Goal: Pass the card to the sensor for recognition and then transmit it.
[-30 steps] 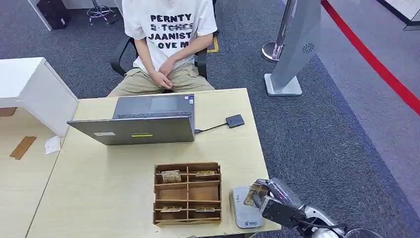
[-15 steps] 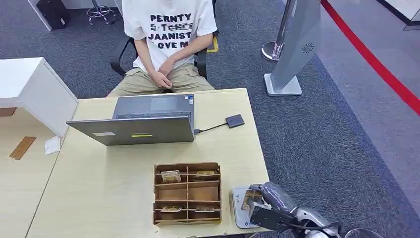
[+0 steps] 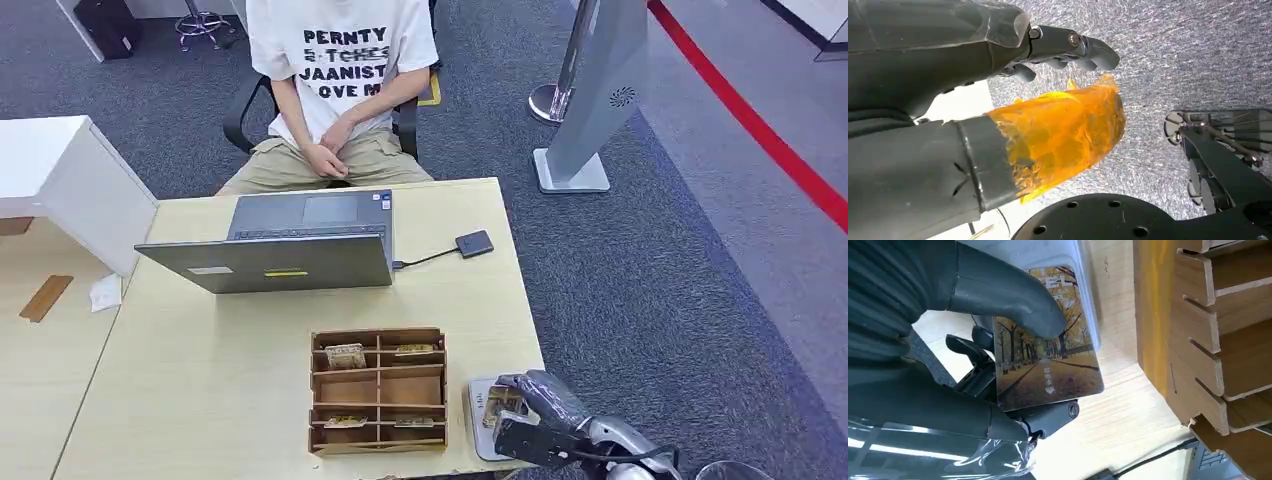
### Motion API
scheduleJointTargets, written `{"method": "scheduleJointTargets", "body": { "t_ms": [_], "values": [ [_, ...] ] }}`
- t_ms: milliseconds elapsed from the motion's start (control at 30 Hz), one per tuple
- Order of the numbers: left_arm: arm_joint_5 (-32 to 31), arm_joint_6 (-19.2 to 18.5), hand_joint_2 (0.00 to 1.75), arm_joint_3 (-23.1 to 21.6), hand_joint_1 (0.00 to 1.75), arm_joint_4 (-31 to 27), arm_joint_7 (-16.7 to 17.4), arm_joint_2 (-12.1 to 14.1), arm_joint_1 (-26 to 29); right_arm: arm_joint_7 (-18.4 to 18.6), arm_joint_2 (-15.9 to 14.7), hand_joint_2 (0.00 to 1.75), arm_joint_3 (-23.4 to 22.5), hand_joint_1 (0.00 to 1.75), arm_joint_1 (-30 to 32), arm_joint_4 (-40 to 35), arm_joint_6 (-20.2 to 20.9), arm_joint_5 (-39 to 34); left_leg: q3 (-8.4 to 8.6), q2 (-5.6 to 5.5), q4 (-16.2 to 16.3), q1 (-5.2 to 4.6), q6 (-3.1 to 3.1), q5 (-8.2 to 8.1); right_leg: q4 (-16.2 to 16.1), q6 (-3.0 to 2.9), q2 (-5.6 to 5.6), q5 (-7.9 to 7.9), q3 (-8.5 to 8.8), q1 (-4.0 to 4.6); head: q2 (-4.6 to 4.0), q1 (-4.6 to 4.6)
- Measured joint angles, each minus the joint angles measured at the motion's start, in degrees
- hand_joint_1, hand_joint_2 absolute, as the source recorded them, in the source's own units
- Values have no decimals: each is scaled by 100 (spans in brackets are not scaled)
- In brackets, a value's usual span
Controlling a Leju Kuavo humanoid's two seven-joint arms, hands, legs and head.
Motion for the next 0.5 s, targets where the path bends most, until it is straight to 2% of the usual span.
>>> {"method": "scheduleJointTargets", "body": {
  "t_ms": [500],
  "values": [
    [-26,2,0,0,0,0,33,0,0,291,42,175,206,175,-188,219,-323,280,2,0,0,-1,0,0,0,0,0,0,2,0,0,0]
  ]
}}
